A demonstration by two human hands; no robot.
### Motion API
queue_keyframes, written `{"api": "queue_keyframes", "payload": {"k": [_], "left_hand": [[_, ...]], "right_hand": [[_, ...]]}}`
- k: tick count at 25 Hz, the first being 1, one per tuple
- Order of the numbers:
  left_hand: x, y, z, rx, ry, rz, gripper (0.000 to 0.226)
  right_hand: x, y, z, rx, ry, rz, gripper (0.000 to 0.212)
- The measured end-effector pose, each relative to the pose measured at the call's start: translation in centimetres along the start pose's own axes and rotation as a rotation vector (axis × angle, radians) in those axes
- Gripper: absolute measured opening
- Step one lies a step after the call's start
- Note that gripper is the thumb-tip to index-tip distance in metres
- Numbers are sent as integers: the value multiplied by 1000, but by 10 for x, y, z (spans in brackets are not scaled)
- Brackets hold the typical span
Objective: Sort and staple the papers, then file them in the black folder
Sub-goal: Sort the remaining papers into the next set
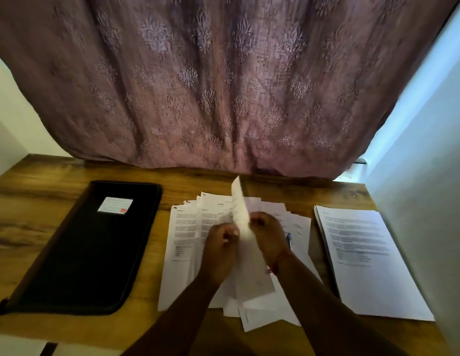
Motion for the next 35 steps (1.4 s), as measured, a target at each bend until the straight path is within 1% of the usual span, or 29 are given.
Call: {"api": "queue_keyframes", "payload": {"k": [1, 2, 3, 4, 5, 6, 7, 9, 10, 12, 13, 16, 20, 23, 25, 26, 29, 31, 32, 33, 34, 35], "left_hand": [[-4, 0, -11, 78, 112, -48, 12], [-10, -1, -19, 124, 230, -108, 12], [-15, -2, -23, 125, 334, -159, 13], [-22, -3, -24, 96, 415, -208, 16], [-27, -4, -23, 56, 487, -254, 19], [-34, -5, -23, 36, 502, -289, 22], [-40, -8, -26, 27, 463, -308, 25], [-54, -12, -29, -7, 266, -344, 29], [-55, -12, -31, -31, 175, -352, 28], [-63, -13, -32, -67, 60, -355, 28], [-66, -14, -34, -73, 33, -359, 29], [-77, -14, -38, -58, 53, -387, 33], [-82, -20, -40, -48, 78, -343, 41], [-84, -24, -46, 7, 60, -367, 40], [-91, -27, -48, 5, 44, -415, 38], [-95, -28, -48, -6, 38, -424, 37], [-98, -29, -47, -40, 12, -399, 33], [-90, -29, -44, -50, -27, -330, 32], [-82, -29, -41, -59, -55, -288, 31], [-71, -27, -37, -79, -87, -245, 31], [-61, -26, -29, -117, -117, -206, 31], [-52, -25, -20, -180, -133, -175, 29]], "right_hand": [[-8, 3, -10, 5, -192, -28, 19], [-13, 5, -21, -5, -412, -24, 20], [-10, 3, -32, 7, -562, -2, 21], [-4, 2, -43, 36, -601, 31, 22], [8, 0, -52, 74, -510, 77, 22], [22, -2, -59, 110, -347, 131, 23], [36, -5, -62, 138, -152, 170, 23], [54, -6, -58, 133, 128, 212, 21], [58, -4, -54, 121, 183, 217, 21], [61, 1, -45, 112, 219, 207, 23], [60, 5, -44, 133, 234, 205, 23], [59, 11, -40, 193, 271, 214, 24], [60, 12, -36, 249, 253, 200, 23], [60, 16, -42, 313, 329, 206, 20], [61, 18, -53, 387, 381, 217, 15], [64, 18, -59, 415, 391, 228, 16], [70, 20, -67, 431, 427, 245, 25], [62, 23, -64, 452, 650, 157, 36], [54, 22, -56, 439, 792, 72, 40], [45, 20, -43, 402, 874, -21, 41], [41, 18, -26, 320, 851, -80, 41], [38, 17, -6, 207, 728, -99, 41]]}}
Point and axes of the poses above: each hand's wrist, its own y-axis away from the middle knuckle, its own z-axis out of the palm, x = y × z, the point moved 9 cm from there along -y, towards the middle knuckle, and after that the axes turned 1 degree about z, right-handed, at the moved point
